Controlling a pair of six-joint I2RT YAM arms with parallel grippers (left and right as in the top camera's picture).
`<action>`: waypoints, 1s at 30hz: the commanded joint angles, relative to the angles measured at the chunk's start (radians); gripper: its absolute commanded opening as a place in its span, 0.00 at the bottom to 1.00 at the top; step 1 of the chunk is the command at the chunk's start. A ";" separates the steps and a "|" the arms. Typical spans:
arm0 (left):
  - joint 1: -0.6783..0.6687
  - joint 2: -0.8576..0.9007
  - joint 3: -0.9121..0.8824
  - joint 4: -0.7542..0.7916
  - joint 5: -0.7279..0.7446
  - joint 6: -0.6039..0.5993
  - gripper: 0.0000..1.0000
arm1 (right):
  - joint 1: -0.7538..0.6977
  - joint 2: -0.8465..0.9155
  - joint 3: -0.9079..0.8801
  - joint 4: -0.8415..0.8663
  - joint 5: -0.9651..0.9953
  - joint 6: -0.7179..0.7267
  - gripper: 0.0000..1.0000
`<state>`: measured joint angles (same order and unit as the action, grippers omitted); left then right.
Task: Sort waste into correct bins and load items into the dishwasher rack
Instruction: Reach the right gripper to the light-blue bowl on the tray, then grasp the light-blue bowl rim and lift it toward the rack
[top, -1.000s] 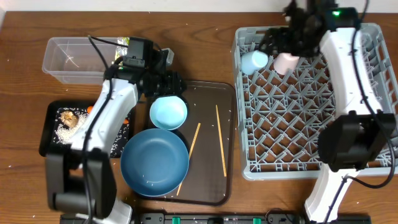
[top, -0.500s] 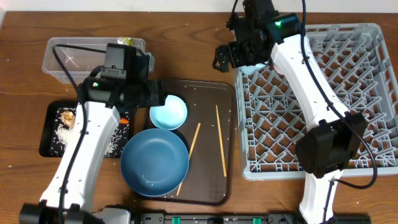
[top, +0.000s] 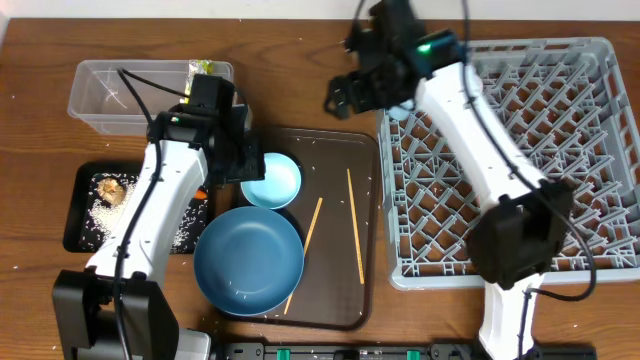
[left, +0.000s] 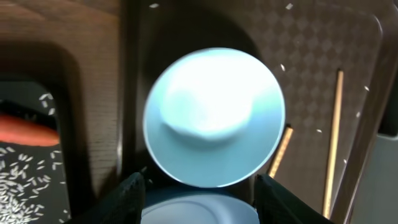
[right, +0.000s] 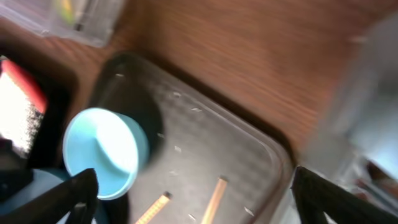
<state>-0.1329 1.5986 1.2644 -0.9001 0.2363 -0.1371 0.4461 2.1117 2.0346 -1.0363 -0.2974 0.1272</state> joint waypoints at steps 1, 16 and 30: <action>0.030 -0.006 -0.005 -0.001 -0.021 -0.041 0.57 | 0.077 0.070 -0.033 0.036 -0.039 0.060 0.88; 0.059 -0.006 -0.005 -0.008 -0.021 -0.063 0.57 | 0.245 0.301 -0.034 0.131 0.054 0.190 0.64; 0.059 -0.006 -0.005 0.011 -0.021 -0.063 0.57 | 0.232 0.299 -0.033 0.138 0.054 0.201 0.07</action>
<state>-0.0772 1.5990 1.2644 -0.8913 0.2283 -0.1871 0.6888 2.4104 2.0052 -0.8974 -0.2508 0.3161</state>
